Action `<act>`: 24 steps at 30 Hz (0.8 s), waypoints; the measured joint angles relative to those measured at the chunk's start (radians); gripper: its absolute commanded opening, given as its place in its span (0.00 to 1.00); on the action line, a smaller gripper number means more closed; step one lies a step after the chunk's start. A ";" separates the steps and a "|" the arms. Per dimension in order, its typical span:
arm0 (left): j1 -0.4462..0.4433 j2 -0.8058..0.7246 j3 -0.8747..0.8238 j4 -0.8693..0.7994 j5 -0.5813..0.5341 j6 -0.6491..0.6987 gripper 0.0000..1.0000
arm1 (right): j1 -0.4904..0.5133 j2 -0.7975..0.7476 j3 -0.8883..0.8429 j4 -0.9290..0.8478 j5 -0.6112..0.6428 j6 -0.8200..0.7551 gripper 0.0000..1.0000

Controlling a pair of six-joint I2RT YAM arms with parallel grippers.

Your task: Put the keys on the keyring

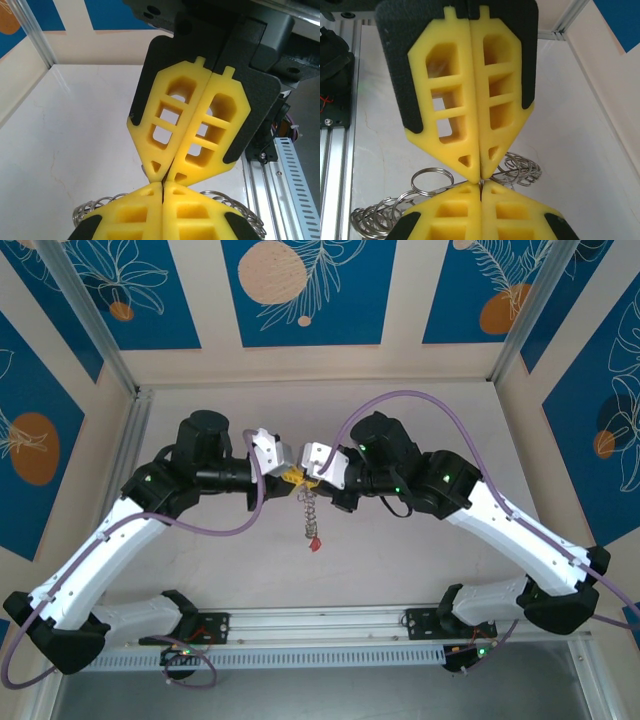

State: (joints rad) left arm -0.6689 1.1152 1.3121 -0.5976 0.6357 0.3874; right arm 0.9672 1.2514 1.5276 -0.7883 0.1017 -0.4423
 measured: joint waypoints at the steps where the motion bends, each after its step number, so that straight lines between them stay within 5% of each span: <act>1: 0.000 -0.008 -0.011 0.017 0.004 -0.010 0.00 | -0.001 -0.009 -0.009 0.008 -0.005 0.001 0.05; 5: -0.001 -0.033 -0.039 0.071 0.018 -0.050 0.00 | -0.009 -0.035 -0.035 0.044 -0.041 0.019 0.19; 24: -0.001 -0.044 -0.050 0.164 0.068 -0.163 0.00 | -0.046 -0.116 -0.150 0.154 -0.109 0.096 0.15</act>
State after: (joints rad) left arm -0.6697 1.0710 1.2625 -0.4335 0.7033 0.2245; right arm 0.9211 1.1351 1.3777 -0.6338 -0.0078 -0.3466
